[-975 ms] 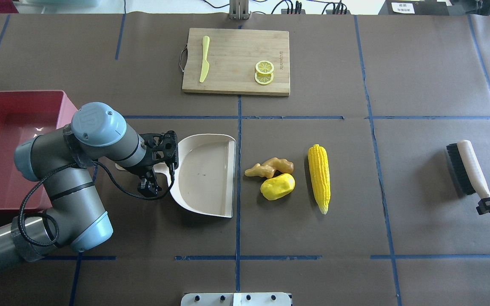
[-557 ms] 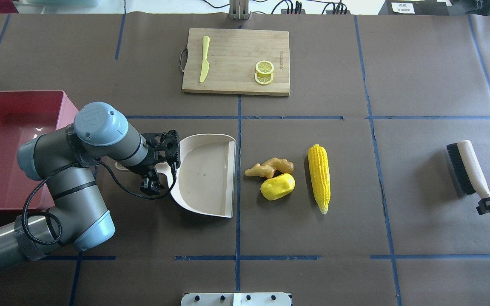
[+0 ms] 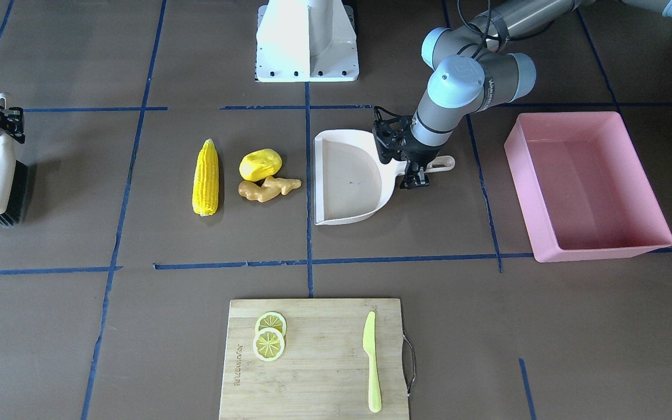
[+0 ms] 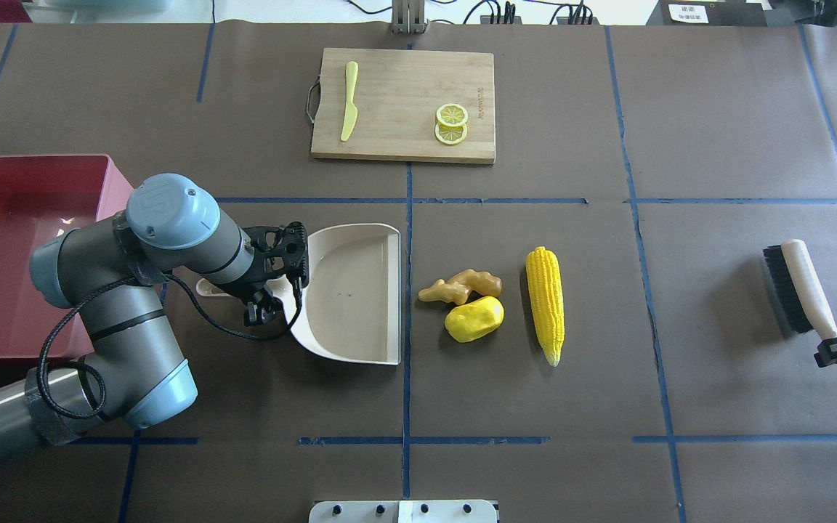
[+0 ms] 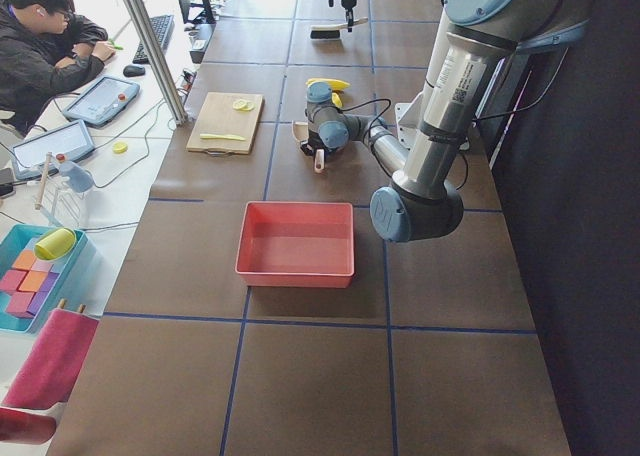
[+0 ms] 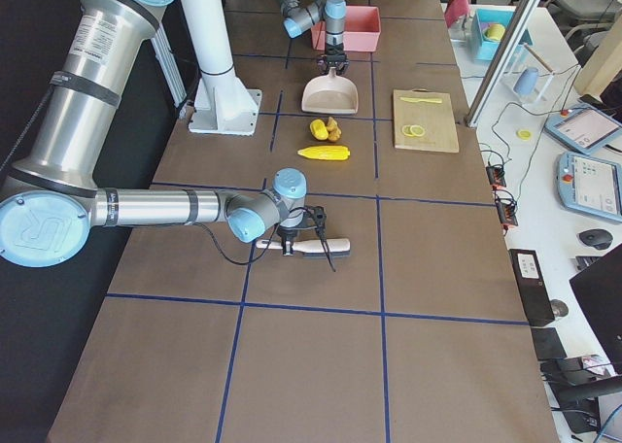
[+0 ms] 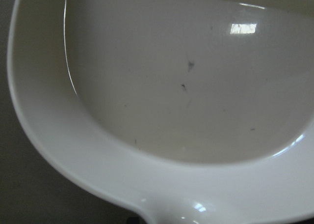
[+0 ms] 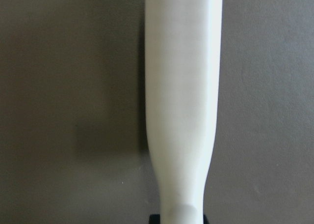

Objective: Sweep and dump trash into bin
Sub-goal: 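Lift and tilt the dustpan with the left gripper, placing it beside the vegetables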

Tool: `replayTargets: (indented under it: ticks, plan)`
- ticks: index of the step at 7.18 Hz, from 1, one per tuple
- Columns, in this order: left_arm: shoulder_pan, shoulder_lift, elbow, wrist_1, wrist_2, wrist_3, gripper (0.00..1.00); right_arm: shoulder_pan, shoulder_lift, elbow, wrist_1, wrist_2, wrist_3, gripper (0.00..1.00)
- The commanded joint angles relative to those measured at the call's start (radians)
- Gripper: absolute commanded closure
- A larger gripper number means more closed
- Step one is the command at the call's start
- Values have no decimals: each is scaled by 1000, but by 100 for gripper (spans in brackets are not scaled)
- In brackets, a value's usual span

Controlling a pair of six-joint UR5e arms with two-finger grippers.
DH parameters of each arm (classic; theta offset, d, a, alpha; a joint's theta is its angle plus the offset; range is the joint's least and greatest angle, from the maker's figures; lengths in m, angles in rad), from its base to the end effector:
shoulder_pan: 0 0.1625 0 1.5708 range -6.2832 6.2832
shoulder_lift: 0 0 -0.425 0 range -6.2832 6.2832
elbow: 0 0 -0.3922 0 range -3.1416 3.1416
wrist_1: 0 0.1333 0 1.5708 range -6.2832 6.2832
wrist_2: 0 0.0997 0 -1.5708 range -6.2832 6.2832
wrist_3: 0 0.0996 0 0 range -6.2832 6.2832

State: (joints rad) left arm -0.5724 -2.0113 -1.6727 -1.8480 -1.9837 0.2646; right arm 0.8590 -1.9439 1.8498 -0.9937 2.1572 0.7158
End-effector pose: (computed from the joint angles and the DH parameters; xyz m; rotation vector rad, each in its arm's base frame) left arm 0.4974 -0.4315 0.3339 0.6667 0.7091 1.3397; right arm -0.1775 -0.3255 0.6223 -0.0219 -0.7415 -0.1378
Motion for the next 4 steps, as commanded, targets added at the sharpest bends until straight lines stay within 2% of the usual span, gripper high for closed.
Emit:
replayTargets:
  ticks: [1,3,4]
  plan:
    - [-1,-3,-7,4,-1,4,86,0,0,-1,0,0,1,95]
    - [-21,3,-53,18,2,-1,100,0,0,0,1,0,1,95]
    - [-38,6,-79,57,5,2,100,0,0,0,1,0,1,95]
